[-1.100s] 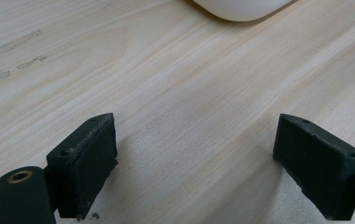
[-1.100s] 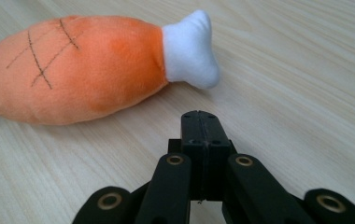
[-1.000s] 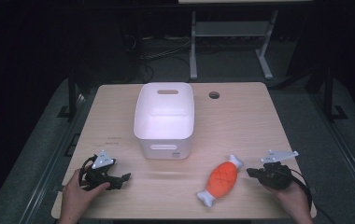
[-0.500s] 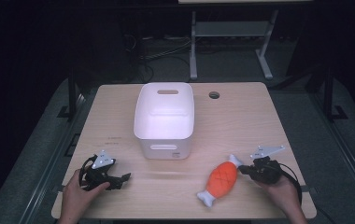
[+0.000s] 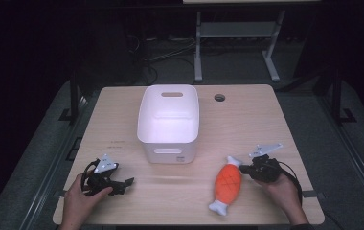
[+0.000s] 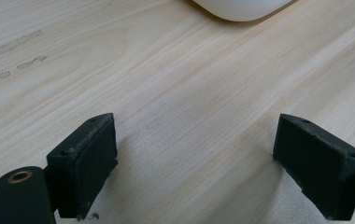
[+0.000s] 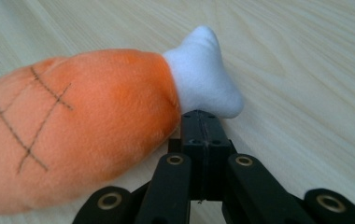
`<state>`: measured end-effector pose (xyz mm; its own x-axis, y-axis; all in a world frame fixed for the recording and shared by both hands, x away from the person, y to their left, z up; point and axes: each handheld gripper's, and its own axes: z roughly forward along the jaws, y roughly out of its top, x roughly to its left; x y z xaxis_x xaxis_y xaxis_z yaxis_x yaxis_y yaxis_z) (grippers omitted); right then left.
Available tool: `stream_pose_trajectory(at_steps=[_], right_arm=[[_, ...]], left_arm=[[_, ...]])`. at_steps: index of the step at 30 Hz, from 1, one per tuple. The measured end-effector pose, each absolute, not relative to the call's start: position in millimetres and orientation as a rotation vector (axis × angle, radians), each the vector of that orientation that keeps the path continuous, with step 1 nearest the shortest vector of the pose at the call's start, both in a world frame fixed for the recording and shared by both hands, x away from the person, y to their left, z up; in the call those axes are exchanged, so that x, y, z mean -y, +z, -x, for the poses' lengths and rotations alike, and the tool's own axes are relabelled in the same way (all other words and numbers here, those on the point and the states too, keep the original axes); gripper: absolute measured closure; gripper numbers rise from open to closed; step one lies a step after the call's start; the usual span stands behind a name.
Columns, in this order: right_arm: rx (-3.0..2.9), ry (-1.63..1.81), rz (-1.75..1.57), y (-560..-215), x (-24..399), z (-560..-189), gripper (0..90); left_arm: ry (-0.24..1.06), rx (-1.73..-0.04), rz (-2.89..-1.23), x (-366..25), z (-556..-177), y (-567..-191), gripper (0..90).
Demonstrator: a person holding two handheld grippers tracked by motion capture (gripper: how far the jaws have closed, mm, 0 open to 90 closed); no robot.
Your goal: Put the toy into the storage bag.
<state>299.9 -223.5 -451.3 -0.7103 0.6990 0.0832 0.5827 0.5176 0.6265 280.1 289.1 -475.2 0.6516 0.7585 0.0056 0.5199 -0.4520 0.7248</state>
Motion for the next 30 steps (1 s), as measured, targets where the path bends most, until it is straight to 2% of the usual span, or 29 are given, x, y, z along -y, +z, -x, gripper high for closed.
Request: stream_pose_trajectory(at_steps=[30], right_arm=[[-2.624, 0.963, -1.021, -448, 182, -331, 89.8]], left_arm=[[0.431, -0.985, -2.162, -289, -280, -475, 12.7]])
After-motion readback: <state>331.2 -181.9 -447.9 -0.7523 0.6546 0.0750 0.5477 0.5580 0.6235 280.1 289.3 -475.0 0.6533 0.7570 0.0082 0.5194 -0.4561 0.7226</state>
